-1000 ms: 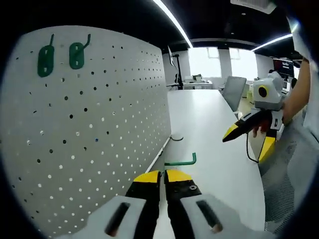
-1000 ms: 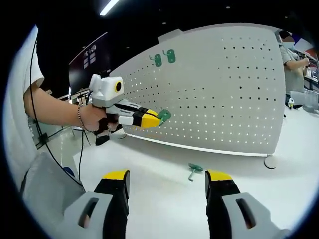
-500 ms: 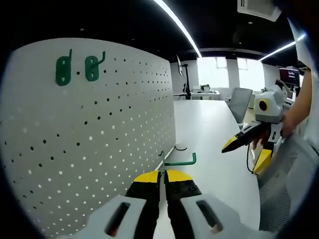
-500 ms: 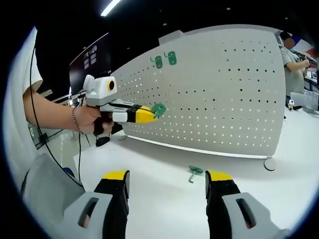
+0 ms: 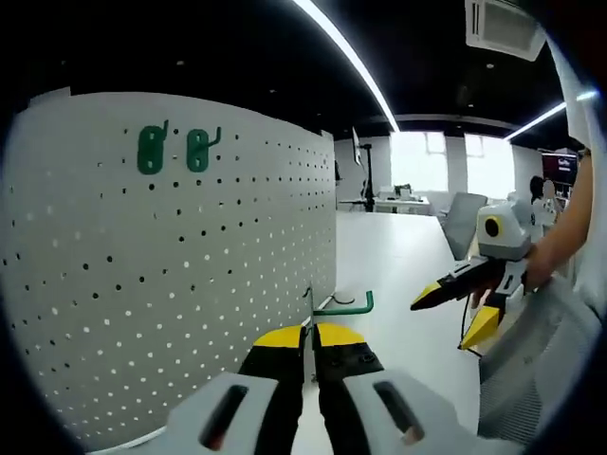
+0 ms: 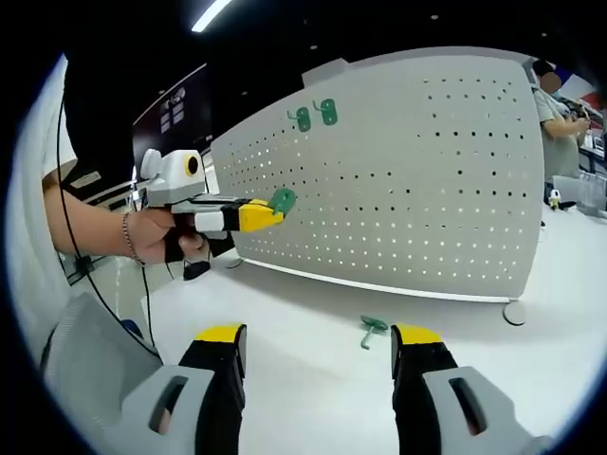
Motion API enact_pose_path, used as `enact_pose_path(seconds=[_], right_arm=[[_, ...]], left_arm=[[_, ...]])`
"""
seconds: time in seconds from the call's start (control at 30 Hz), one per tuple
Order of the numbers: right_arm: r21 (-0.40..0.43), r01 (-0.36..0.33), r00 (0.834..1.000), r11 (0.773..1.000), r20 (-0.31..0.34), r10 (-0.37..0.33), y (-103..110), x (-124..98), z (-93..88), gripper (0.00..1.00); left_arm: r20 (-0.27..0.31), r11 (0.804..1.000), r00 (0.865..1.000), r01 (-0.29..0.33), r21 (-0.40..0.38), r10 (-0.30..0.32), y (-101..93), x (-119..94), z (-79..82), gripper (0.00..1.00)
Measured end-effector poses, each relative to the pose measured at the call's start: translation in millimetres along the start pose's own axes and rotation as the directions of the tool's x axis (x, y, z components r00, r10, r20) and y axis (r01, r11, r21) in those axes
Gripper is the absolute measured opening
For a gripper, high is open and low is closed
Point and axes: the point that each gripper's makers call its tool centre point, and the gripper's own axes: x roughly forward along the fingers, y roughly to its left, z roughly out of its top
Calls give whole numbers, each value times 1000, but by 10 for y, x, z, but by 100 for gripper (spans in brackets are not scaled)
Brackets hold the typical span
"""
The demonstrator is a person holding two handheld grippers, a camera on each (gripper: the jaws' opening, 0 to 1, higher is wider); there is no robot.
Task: Insert the hook assembly into the mounting plate slot until the hook locks in place.
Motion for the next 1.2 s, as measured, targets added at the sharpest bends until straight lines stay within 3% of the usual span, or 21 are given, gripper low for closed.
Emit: enact_pose_path(seconds=[0.37, 0.73, 1.0, 1.13, 1.2], right_arm=[[-2, 1, 1000, 1000, 1, -1, 0, -9, 8, 60], [-2, 3, 1000, 1000, -1, -3, -3, -19, 3, 60], [-7, 2, 1000, 1000, 0, -2, 10, -9, 42, 60], [5, -1, 999, 1000, 37, 1, 30, -18, 155, 60], [10, -12, 996, 1000, 85, 12, 63, -30, 257, 59]], left_arm=[[91, 999, 995, -25, -38, 29, -18, -162, 152, 3], [131, 997, 991, -28, -71, 37, -59, -257, 217, 3], [129, 997, 991, -38, -70, 47, -38, -262, 223, 3], [127, 997, 991, -38, -66, 46, -35, -255, 223, 3], [127, 997, 991, -40, -63, 48, -29, -253, 223, 3]])
